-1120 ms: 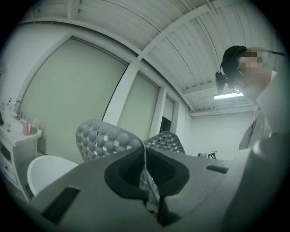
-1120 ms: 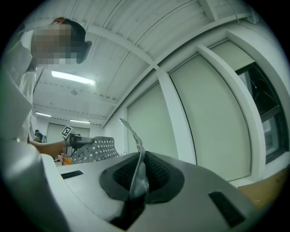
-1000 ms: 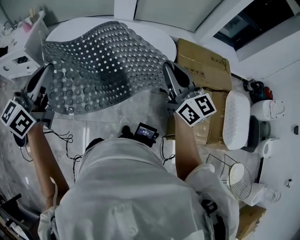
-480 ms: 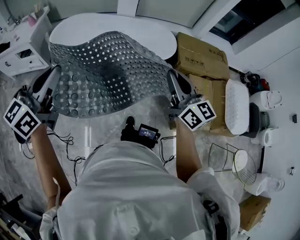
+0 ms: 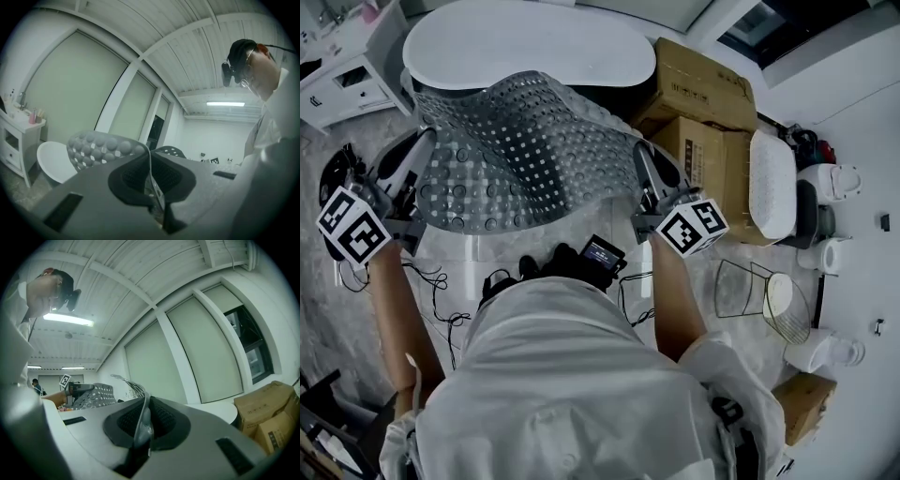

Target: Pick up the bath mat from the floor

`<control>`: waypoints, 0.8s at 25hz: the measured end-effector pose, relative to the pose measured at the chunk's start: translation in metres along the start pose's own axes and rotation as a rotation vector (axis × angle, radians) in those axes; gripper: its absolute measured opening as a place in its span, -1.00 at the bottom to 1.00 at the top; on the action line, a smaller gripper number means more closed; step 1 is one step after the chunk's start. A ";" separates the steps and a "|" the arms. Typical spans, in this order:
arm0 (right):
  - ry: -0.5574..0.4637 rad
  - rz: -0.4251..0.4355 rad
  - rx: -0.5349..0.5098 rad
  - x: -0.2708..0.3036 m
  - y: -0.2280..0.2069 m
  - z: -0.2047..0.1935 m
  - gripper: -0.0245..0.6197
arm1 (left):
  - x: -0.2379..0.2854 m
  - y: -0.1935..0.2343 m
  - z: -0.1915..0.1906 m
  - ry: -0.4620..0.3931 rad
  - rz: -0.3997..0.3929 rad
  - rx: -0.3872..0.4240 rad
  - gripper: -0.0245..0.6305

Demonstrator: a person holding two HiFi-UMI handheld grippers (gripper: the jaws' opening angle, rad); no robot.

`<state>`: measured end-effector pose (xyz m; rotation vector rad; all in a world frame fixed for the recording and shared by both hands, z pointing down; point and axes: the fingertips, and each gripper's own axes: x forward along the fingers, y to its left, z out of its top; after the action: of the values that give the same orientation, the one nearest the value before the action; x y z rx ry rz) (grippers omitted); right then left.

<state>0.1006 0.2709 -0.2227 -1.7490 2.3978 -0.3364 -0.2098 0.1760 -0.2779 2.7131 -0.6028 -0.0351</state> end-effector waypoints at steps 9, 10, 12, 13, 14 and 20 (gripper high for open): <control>-0.036 0.047 0.007 -0.070 0.024 -0.004 -0.81 | -0.034 -0.074 -0.015 -0.020 0.021 0.010 -0.86; -0.044 0.053 0.013 -0.091 0.029 -0.006 -0.81 | -0.042 -0.094 -0.023 -0.022 0.028 0.016 -0.86; -0.057 0.053 0.036 -0.127 0.032 -0.012 -0.81 | -0.051 -0.123 -0.037 -0.023 0.042 0.022 -0.86; -0.059 0.047 0.054 -0.140 0.031 -0.016 -0.81 | -0.052 -0.132 -0.045 -0.016 0.050 0.025 -0.86; -0.058 0.042 0.069 -0.150 0.030 -0.020 -0.81 | -0.052 -0.139 -0.052 -0.002 0.056 0.029 -0.86; -0.063 0.052 0.118 -0.186 0.021 -0.044 -0.81 | -0.040 -0.166 -0.095 0.039 0.048 -0.004 -0.86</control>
<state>0.1267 0.4579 -0.1873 -1.6199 2.3242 -0.4014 -0.1696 0.3655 -0.2499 2.6882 -0.6556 0.0284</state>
